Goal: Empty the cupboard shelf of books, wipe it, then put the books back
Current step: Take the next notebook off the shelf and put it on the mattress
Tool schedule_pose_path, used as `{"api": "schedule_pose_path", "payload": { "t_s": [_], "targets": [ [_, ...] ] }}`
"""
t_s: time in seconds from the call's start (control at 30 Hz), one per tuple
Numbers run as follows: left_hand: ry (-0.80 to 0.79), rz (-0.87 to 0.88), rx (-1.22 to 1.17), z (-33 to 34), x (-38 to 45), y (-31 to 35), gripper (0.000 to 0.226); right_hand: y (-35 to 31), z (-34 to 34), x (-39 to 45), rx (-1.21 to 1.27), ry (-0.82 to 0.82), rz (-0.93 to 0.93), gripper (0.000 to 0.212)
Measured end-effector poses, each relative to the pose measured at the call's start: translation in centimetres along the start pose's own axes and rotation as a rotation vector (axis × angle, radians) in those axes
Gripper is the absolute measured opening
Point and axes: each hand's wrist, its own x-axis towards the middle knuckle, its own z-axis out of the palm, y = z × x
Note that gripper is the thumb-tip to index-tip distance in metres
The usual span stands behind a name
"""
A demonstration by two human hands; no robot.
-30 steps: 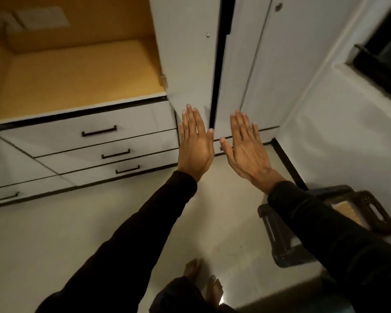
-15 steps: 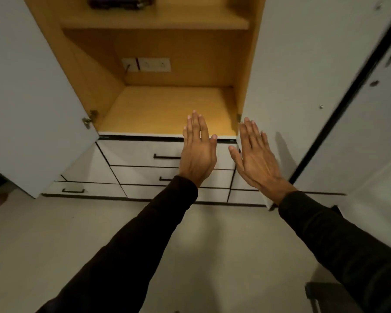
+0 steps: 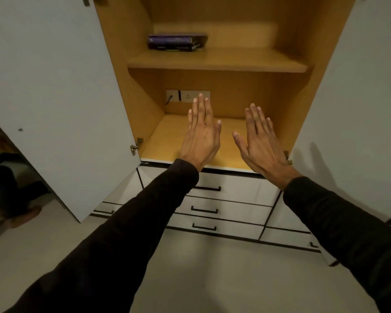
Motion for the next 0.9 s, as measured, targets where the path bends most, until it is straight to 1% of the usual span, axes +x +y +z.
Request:
{"api": "schedule_pose_path", "payload": {
  "t_s": [0.2, 0.37, 0.53, 0.9],
  "targets": [
    [0.029, -0.014, 0.013, -2.5, 4.2, -3.6, 0.060, -2.7, 0.3, 5.4, 0.020, 0.032, -0.054, 0.071],
    [0.082, 0.026, 0.053, -3.4, 8.6, -6.2, 0.060, -3.6, 1.2, 10.8, 0.048, 0.077, -0.082, 0.070],
    [0.117, 0.023, 0.083, -2.6, 13.2, -8.7, 0.059, -2.9, 2.9, 16.7, 0.082, 0.108, -0.120, 0.070],
    [0.106, 0.001, 0.128, 0.8, 24.6, -13.2, 0.060, 0.3, 6.3, 30.4, 0.094, 0.125, -0.200, 0.069]
  ]
}}
